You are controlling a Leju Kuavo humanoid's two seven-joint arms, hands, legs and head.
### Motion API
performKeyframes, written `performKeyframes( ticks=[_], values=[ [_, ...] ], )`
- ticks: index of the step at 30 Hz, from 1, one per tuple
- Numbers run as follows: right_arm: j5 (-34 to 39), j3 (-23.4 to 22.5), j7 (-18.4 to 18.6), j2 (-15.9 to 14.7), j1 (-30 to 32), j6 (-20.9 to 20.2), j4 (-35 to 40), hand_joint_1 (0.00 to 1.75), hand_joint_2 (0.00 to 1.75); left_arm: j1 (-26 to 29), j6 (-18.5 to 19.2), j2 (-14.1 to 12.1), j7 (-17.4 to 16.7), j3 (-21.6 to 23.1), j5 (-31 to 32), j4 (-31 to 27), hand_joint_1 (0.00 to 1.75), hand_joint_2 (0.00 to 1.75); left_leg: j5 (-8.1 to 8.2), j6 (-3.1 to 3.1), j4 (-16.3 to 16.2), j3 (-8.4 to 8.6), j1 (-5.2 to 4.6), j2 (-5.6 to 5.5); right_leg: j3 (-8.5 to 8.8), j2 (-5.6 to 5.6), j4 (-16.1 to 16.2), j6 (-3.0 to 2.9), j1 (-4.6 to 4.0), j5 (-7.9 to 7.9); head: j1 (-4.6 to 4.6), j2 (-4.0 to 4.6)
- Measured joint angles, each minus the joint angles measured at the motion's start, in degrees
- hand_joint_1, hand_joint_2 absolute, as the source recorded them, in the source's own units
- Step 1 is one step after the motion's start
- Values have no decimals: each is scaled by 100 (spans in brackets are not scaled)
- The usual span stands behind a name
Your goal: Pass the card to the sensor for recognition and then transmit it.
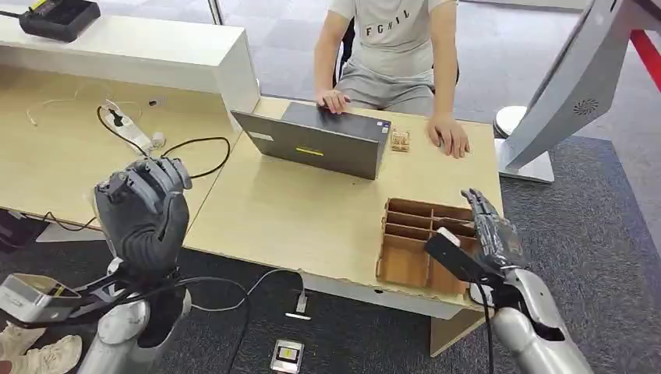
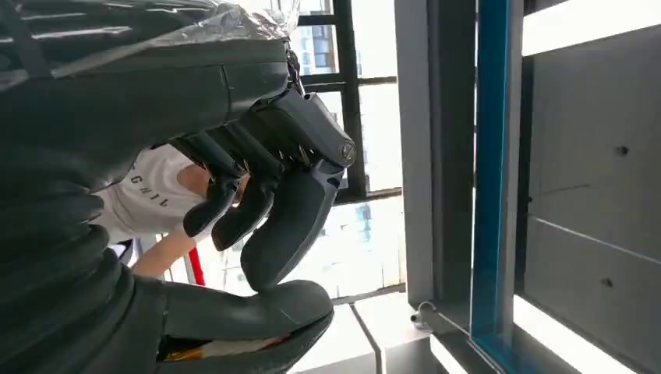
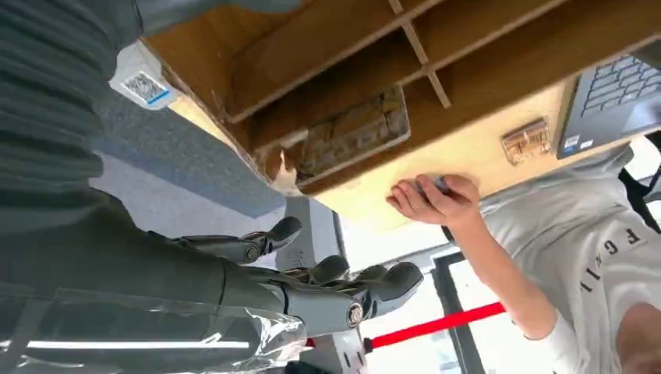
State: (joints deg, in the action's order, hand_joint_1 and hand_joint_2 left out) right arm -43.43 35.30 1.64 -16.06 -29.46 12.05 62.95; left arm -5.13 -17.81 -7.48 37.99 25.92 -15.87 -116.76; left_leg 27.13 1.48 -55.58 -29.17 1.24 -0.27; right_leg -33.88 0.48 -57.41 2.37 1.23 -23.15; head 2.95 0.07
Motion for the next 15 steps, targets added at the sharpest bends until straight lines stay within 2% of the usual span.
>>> performKeyframes(
  ticks=[6, 15],
  values=[
    [-72, 63, -11, 35, -213, -116, 37, 0, 175, -29, 11, 0, 11, 0, -13, 9, 154, 175, 0, 0, 0, 0, 0, 0, 0, 0, 0, 0, 0, 0, 0, 0],
    [-64, 177, -120, 146, -350, -57, -100, 0, 175, -23, -74, 0, 63, -2, -15, 11, 154, 175, 0, 0, 0, -2, 0, -1, 0, 0, 0, 0, 0, 0, 0, 0]
  ],
)
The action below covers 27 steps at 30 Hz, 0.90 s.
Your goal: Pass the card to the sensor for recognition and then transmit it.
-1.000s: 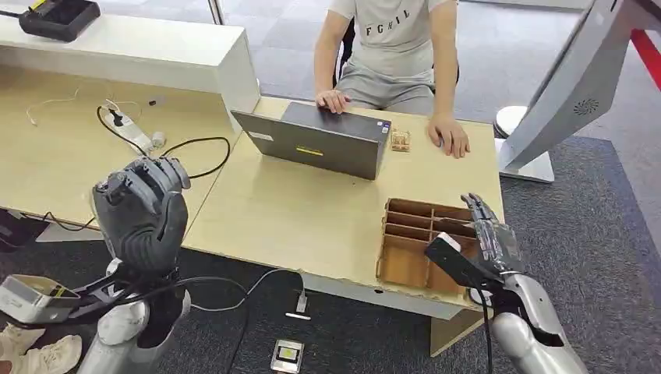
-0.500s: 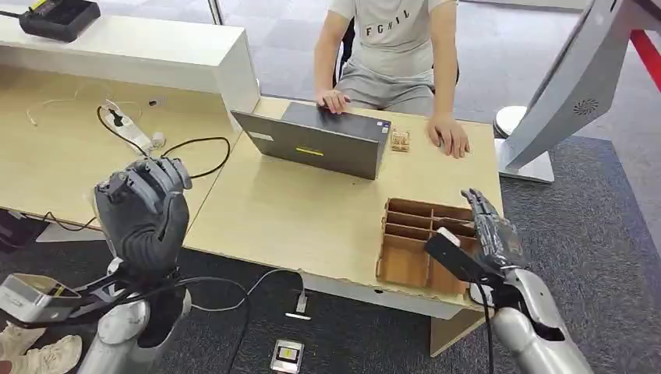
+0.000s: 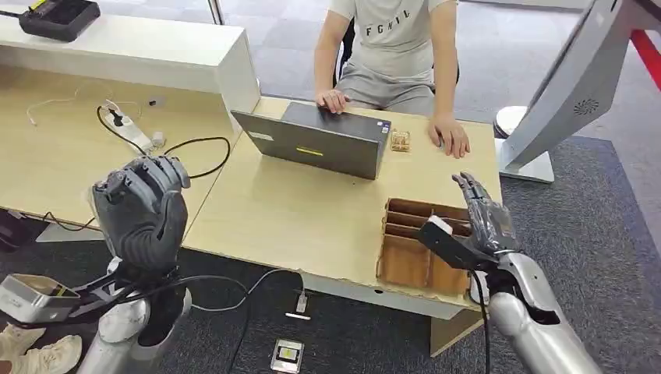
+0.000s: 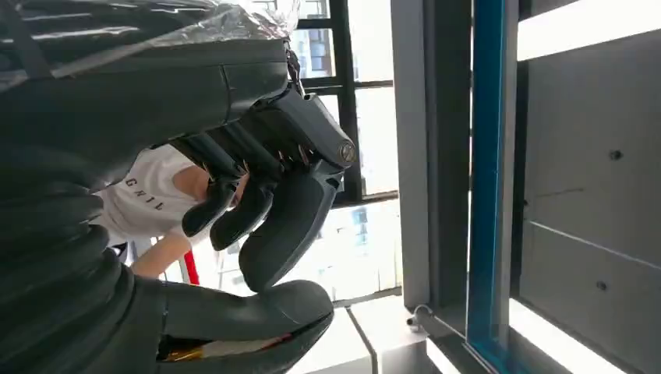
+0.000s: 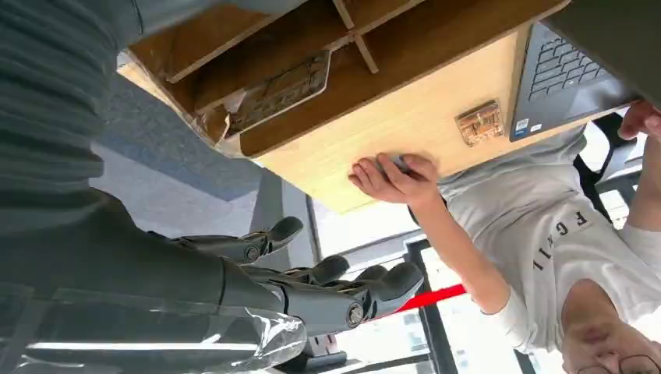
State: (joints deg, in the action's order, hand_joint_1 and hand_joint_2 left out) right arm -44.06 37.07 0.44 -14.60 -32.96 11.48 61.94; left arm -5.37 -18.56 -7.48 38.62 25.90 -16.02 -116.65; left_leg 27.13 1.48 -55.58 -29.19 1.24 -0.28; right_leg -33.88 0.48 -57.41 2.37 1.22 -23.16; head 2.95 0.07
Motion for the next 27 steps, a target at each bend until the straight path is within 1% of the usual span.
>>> performKeyframes(
  ticks=[3, 10, 14, 15, 16, 17, 19, 21, 23, 24, 26, 27],
  values=[
    [-2, 40, -22, 20, -13, 2, -72, 0, 175, 3, -50, 0, 22, 0, 9, 0, 155, 175, 0, 0, 0, 0, 0, 0, 0, 0, 0, 0, 0, 0, 0, 0],
    [-68, 136, -72, 74, -89, -18, -269, 2, 175, 22, -88, 0, 44, -13, 26, -2, 154, 175, 0, 0, 0, -1, 0, 0, 0, 0, 0, 0, 0, 0, 0, 0],
    [-68, 192, -90, 107, -188, 7, -453, 2, 175, 44, -116, 0, 46, -22, 28, -2, 155, 175, 0, 0, 0, 0, 0, 0, 0, 0, 0, 0, 0, 0, 0, 0],
    [-70, 199, -87, 107, -204, 18, -486, 2, 175, 47, -118, 0, 46, -22, 31, -2, 154, 175, 0, 0, 0, 0, 0, 0, 0, 0, 0, 0, 0, 0, 0, 0],
    [-68, 201, -85, 107, -214, 31, -512, 3, 175, 51, -118, 0, 46, -22, 37, -2, 155, 175, 0, 0, 0, 0, 0, 0, 0, 0, 0, 0, 0, 0, 0, 0],
    [-68, 201, -72, 107, -231, 46, -540, 2, 175, 56, -118, 0, 46, -24, 37, -4, 154, 175, 0, 0, 0, 0, 0, 0, 0, 0, 0, 0, 0, 0, 0, 0],
    [-63, 201, -50, 105, -278, 90, -623, 5, 175, 57, -118, 0, 46, -24, 37, -4, 152, 175, 0, 0, 0, 1, 0, 0, 0, 0, 0, 0, 0, 0, 0, 0],
    [-37, 197, -29, 94, -318, 120, -682, 5, 175, 58, -118, 0, 46, -24, 37, -4, 154, 175, 0, 0, -1, 2, 0, 0, 0, 0, 0, 0, 0, 0, 0, 0],
    [-4, 179, 26, 57, -343, 160, -717, 9, 175, 57, -118, 0, 46, -24, 37, -4, 154, 175, 0, 0, -2, 3, 0, 0, 0, 0, 0, 0, 0, 0, 0, 0],
    [0, 173, 42, 33, -353, 162, -728, 19, 175, 55, -118, 0, 46, -24, 37, -4, 152, 175, 0, 0, -2, 3, 0, 0, 0, 0, 0, 0, 0, 0, 0, 0],
    [0, 157, 68, -7, -354, 162, -735, 23, 175, 47, -116, 0, 46, -22, 37, -2, 154, 175, 0, 0, -2, 3, -1, 1, 0, 0, 0, 0, 0, 0, 0, 0],
    [-11, 140, 79, -37, -354, 160, -735, 157, 175, 35, -103, 0, 46, -22, 35, -2, 152, 175, 0, 0, -2, 3, -1, 1, 0, 0, 0, 0, 0, 0, 0, 0]
  ],
)
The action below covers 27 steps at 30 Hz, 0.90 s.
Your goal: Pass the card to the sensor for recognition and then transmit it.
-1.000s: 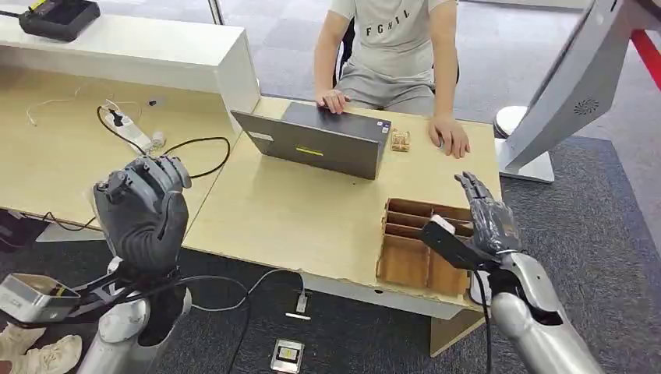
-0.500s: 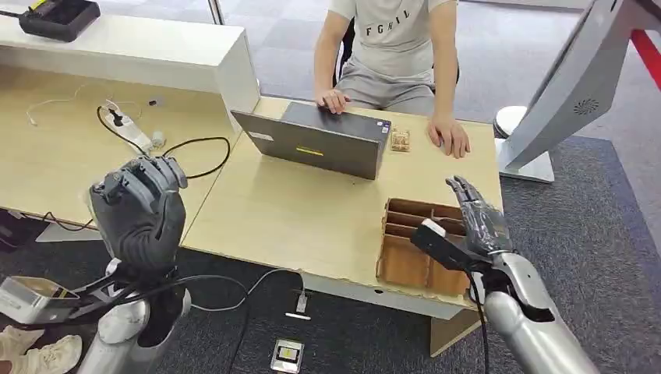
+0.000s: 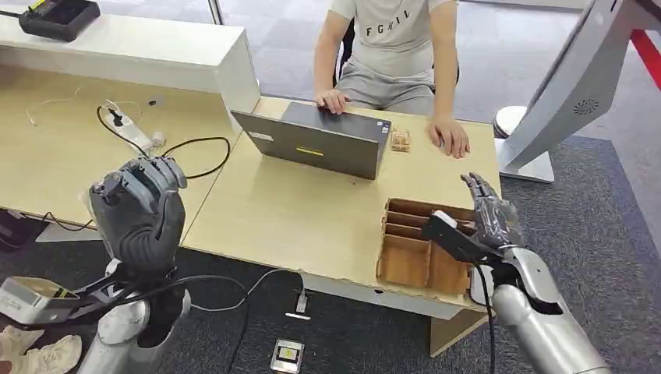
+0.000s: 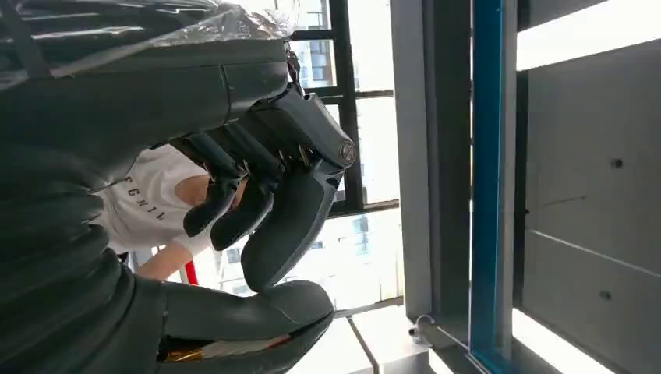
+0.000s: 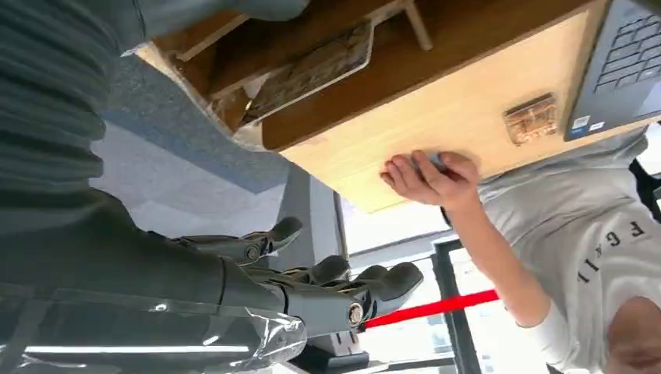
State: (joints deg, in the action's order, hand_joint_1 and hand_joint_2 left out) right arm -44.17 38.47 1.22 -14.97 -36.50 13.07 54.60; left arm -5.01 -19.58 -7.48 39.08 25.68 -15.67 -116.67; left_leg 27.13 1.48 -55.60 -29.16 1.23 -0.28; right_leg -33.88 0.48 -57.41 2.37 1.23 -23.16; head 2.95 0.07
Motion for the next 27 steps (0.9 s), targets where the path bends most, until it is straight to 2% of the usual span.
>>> performKeyframes(
  ticks=[1, 5, 9, 13, 16, 24, 27],
  values=[
    [-11, -7, 7, -13, 0, -2, 0, 168, 175, -11, 7, 0, -2, 0, 0, 0, 154, 175, 0, 0, 0, 1, 0, 0, 0, 0, 0, 0, 0, 0, 0, 0],
    [-52, -15, 66, -83, 24, -4, 0, 175, 175, -61, 44, 0, -26, 11, -31, 7, 154, 175, 0, 0, 0, 3, 0, 0, -1, 0, 0, 0, 0, 0, 2, 0],
    [-74, -48, 107, -146, 100, -4, 2, 166, 175, -113, 74, 0, -46, 18, -85, 39, 154, 175, 0, 0, 0, 3, 0, 1, -1, 1, 0, 0, -1, 0, 0, 0],
    [-74, -107, 153, -217, 205, -13, 13, 168, 175, -156, 103, 0, -48, 24, -127, 81, 154, 175, 0, 0, 0, 2, 0, 0, 0, 1, 0, 0, -1, 0, 0, 0],
    [-74, -133, 160, -264, 278, -20, 20, 159, 175, -192, 109, 0, -48, 33, -138, 114, 154, 175, 0, 0, 0, 2, 0, 2, 0, 1, 0, 0, 0, 0, 0, 0],
    [-72, -144, 168, -293, 398, -127, 127, 162, 175, -226, 114, 0, -48, 65, -181, 179, 157, 175, 0, 0, 1, 2, 0, 2, 0, 1, 0, 0, -1, 0, 0, 0],
    [-30, -144, 177, -293, 408, -168, 133, 152, 175, -227, 87, 0, -48, 74, -199, 181, 157, 175, 0, 0, 1, 1, 0, 2, 0, 1, 0, 0, -1, 0, 0, 0]
  ],
)
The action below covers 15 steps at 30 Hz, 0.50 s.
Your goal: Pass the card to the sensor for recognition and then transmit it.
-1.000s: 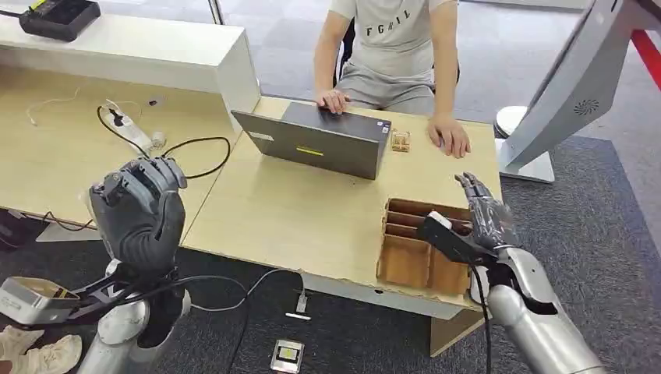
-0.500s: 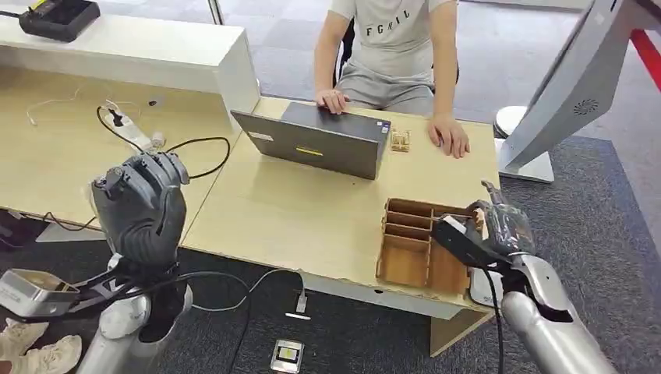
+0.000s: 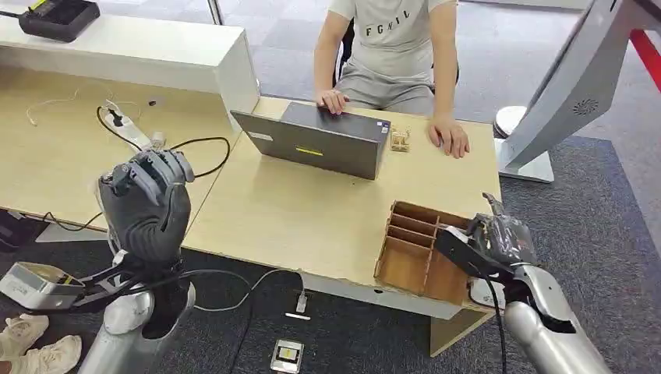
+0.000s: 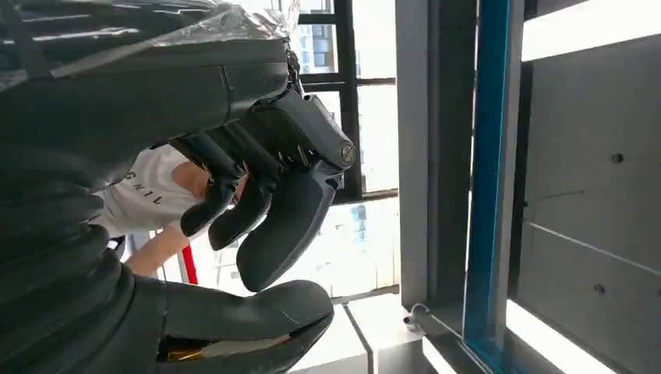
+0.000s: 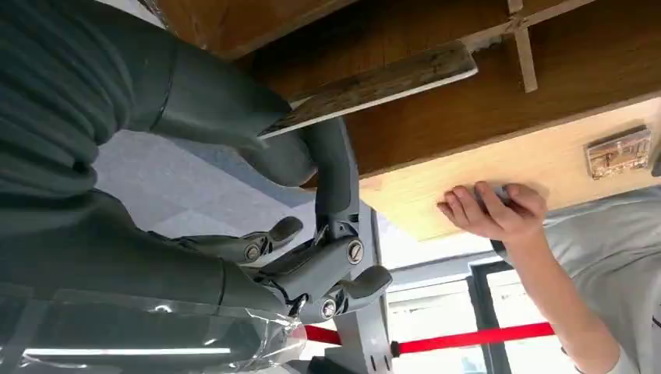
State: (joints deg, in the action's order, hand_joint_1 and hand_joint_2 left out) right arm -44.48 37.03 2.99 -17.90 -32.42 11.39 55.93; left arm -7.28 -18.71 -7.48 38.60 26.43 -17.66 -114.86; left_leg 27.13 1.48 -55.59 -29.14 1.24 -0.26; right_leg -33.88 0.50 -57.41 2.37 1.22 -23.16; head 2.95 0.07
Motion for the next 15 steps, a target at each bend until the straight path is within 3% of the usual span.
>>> performKeyframes(
  ticks=[1, 3, 15],
  values=[
    [13, 0, 2, 0, 7, -4, 18, 54, 175, 0, -17, 0, 0, 4, 0, 0, 157, 175, 0, 0, 0, 0, 0, 0, 0, 0, 0, 0, 0, 0, 0, 0],
    [35, 4, 0, 7, 7, -4, 26, 0, 175, 1, -50, 0, 0, 11, 0, 0, 157, 175, 0, 0, 0, 0, 0, 0, 0, 0, 0, 0, 0, 0, 0, 0],
    [109, 17, 70, 18, -36, 109, 52, 0, 175, 3, -118, -42, 0, 77, -42, 0, 157, 175, 0, 0, 0, 0, 0, 0, 2, 0, 0, 0, 0, 0, 0, 0]
  ],
)
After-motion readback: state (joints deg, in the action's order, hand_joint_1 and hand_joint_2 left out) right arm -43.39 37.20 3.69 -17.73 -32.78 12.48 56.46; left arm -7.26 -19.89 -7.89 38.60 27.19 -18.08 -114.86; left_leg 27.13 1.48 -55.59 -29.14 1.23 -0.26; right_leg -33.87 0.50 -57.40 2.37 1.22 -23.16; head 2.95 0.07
